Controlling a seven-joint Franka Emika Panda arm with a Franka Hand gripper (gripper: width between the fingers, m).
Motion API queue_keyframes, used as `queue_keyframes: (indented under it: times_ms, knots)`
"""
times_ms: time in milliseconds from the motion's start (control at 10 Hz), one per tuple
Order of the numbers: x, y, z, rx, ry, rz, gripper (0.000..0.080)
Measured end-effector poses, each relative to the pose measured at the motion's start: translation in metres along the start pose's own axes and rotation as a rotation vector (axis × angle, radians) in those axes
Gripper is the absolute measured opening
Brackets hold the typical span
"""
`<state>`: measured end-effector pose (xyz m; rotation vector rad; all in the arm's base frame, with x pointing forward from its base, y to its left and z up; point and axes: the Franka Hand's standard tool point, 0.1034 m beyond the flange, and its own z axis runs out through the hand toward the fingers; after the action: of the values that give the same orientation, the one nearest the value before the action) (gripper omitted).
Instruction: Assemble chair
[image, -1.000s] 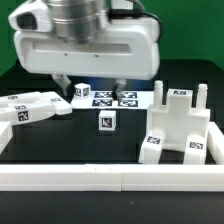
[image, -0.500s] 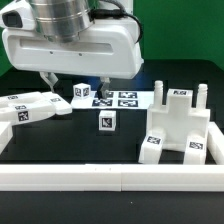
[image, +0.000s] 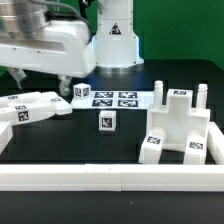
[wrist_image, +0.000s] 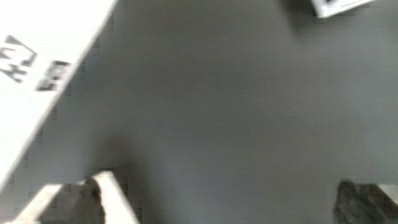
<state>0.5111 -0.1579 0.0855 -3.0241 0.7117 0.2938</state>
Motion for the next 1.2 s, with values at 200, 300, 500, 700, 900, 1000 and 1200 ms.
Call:
queue_keyframes:
  times_ms: [200,300,500,700,900,1000,1200]
  knots:
    - [0.000,-0.002,0.000,0.000,-0.005,-0.005,0.0648]
    - [0.000,-0.002,0.001,-0.001,-0.005,-0.005,0.0648]
    - [0.005,0.003,-0.001,-0.003,0.041,0.009,0.0648]
    - [0.001,0.026,0.005,-0.009,0.131,0.076,0.0648]
    - [-0.006,0.052,0.020,-0.005,0.184,0.120,0.0649]
    - [-0.005,0.058,0.023,0.002,0.181,0.135,0.0649]
    - [-0.005,0.056,0.023,0.001,0.180,0.129,0.0649]
